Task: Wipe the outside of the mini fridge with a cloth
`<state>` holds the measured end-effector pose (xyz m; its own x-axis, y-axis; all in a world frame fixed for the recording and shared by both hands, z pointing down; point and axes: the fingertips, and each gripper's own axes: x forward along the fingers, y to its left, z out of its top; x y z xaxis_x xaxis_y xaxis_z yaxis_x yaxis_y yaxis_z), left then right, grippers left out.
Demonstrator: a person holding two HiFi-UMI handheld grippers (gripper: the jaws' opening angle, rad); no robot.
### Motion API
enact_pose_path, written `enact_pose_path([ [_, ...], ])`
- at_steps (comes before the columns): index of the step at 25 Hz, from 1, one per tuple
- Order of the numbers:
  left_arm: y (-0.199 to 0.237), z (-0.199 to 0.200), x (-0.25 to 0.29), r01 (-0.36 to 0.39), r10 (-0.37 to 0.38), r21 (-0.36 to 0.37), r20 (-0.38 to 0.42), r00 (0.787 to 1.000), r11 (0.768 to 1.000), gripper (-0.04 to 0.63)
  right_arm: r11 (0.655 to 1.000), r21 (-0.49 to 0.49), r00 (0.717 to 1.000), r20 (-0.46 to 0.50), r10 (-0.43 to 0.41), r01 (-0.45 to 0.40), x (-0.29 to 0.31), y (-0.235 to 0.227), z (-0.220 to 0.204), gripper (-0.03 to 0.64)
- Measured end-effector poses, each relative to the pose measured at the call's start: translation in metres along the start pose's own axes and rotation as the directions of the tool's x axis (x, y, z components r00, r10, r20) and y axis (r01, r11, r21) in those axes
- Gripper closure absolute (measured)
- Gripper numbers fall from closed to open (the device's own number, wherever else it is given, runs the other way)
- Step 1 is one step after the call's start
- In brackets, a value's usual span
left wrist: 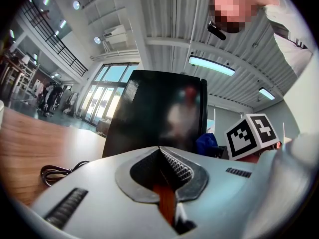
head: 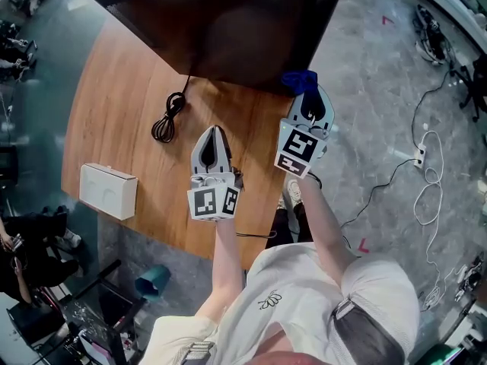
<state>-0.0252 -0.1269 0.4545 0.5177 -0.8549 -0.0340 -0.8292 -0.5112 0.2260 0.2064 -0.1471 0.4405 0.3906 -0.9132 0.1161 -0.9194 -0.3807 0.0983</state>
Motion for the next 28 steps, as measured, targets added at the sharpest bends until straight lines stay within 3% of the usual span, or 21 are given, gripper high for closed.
enact_pose_path([
  [4,-0.001,-0.001,0.000,-0.006,0.006,-0.001,0.000,1.000,1.000,0.591,1.000,0.009,1.000,0.002,0.028,-0.028,-0.006,0.001,0.002,0.555],
  [8,0.006,0.000,-0.008,-0.040,0.040,-0.005,0.004,0.999,0.999,0.591,0.990,0.018,0.990,0.021,0.138,-0.139,-0.019,0.030,0.006,0.555],
  [11,0.022,0.001,-0.019,-0.080,0.080,-0.006,0.001,0.997,0.997,0.591,0.971,0.039,0.972,0.026,0.234,-0.235,-0.019,0.079,0.006,0.555],
  [18,0.090,-0.001,-0.042,-0.238,0.238,-0.020,0.006,0.971,0.971,0.591,0.891,0.108,0.898,0.047,0.438,-0.440,0.006,0.231,0.006,0.555],
  [23,0.135,-0.009,-0.056,-0.298,0.298,-0.009,-0.026,0.954,0.954,0.591,0.891,0.049,0.892,0.036,0.450,-0.452,0.044,0.319,-0.014,0.555],
  [28,0.163,-0.015,-0.062,-0.347,0.346,-0.011,-0.036,0.937,0.938,0.591,0.910,0.040,0.911,0.005,0.412,-0.412,0.079,0.360,-0.023,0.555],
])
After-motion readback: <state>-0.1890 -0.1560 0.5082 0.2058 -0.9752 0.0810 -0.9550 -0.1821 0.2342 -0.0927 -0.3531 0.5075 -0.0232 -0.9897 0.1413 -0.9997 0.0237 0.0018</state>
